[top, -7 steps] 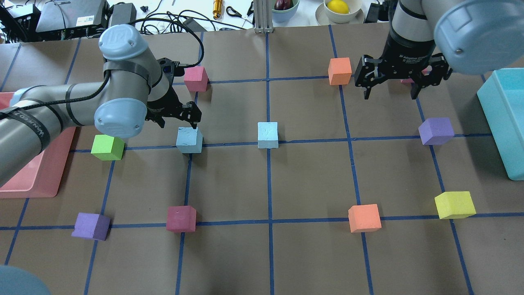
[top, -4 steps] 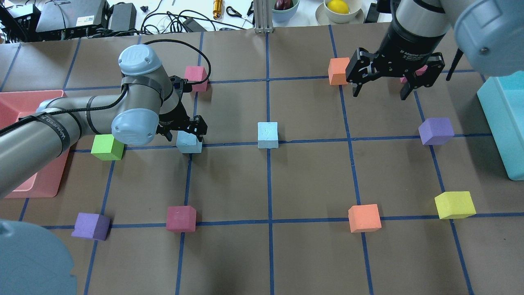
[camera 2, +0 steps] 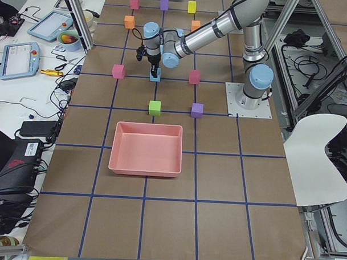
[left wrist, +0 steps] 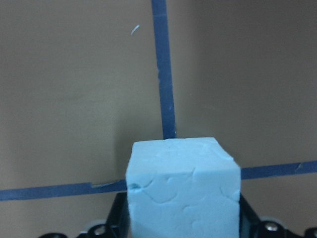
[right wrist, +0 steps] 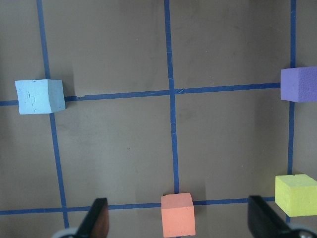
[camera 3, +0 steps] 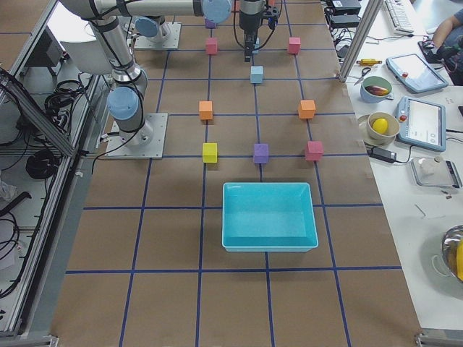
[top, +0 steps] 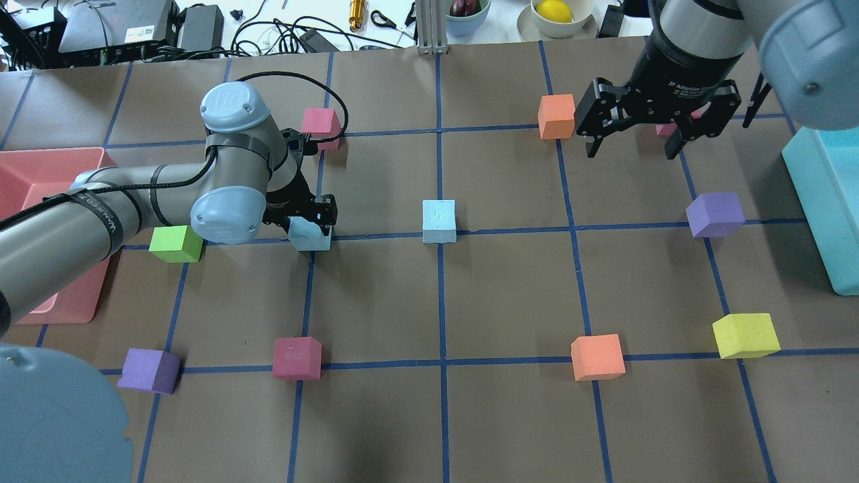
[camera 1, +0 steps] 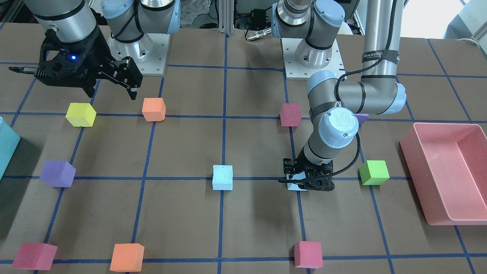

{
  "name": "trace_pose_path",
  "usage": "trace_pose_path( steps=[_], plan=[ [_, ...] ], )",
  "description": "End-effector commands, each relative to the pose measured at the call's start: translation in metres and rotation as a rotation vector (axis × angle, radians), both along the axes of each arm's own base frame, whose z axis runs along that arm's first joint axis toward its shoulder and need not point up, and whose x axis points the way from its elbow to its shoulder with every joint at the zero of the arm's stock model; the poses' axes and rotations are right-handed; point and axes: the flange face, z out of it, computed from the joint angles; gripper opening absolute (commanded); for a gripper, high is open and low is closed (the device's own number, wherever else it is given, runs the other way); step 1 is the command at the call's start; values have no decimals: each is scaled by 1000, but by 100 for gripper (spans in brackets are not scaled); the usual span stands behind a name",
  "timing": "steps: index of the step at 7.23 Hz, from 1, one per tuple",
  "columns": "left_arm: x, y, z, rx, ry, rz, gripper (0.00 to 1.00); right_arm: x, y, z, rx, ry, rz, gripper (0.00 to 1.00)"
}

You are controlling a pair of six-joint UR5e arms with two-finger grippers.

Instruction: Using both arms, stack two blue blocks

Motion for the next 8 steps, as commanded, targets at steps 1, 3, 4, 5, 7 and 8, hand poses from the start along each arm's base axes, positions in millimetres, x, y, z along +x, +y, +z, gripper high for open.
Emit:
trace_pose_path(
  steps=[1,3,4,5,7,8],
  plan=[
    [-48,-7,33,-44,2,5,0,-1,1,1,0,3,1,100],
    [-125,-10,72,-47,8,44,0,-1,1,0,6,3,1,100],
    [-157,-1,86,-47,13,11,0,-2,0,0,3,3,-1,100],
    [-177,8,96,-45,12,-15,0,-2,1,1,3,5,-1,100],
    [-192,6,81,-14,60,29,0,-3,1,0,6,6,-1,100],
    [-200,6,78,-13,60,22,0,-3,0,1,-6,7,2,100]
  ],
)
